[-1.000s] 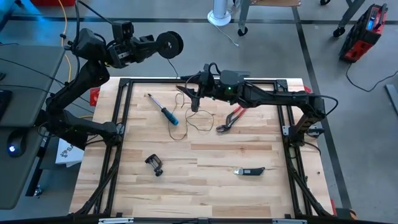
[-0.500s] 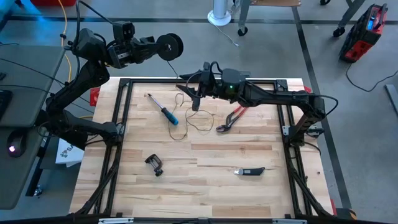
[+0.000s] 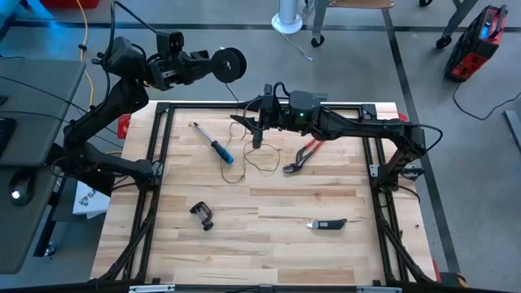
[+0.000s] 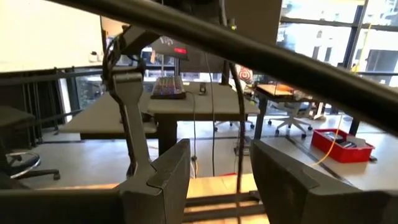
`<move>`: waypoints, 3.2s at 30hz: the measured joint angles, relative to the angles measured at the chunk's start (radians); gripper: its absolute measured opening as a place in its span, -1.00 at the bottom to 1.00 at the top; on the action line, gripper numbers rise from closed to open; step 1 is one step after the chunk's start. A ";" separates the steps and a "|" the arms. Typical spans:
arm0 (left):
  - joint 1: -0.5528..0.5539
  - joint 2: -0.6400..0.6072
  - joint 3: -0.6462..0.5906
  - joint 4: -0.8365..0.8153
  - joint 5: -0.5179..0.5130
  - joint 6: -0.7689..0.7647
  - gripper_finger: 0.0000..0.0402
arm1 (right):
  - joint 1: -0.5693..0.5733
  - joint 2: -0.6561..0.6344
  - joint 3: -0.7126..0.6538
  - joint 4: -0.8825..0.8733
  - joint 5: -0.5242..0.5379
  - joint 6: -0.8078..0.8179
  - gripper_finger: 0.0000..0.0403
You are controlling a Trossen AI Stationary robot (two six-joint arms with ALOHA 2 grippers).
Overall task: Coil cords
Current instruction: Coil the black wire onto the black spool
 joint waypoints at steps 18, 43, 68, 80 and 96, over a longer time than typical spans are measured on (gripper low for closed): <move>0.005 -0.001 0.000 0.021 -0.001 0.008 -1.00 | 0.002 -0.001 0.000 -0.007 -0.010 0.010 -0.90; 0.052 -0.147 0.000 -0.678 0.021 0.046 -1.00 | 0.084 -0.311 0.001 -0.363 0.151 -0.037 -1.00; -0.176 0.184 0.000 -0.017 0.142 -0.313 -1.00 | -0.034 -0.165 0.000 -0.016 -0.021 0.096 -1.00; -0.049 0.216 0.000 0.223 0.115 -0.247 -1.00 | -0.005 -0.145 0.000 0.031 -0.091 0.196 -1.00; 0.110 0.088 -0.003 0.075 0.007 0.110 -1.00 | 0.015 -0.145 0.004 0.052 -0.051 0.286 -1.00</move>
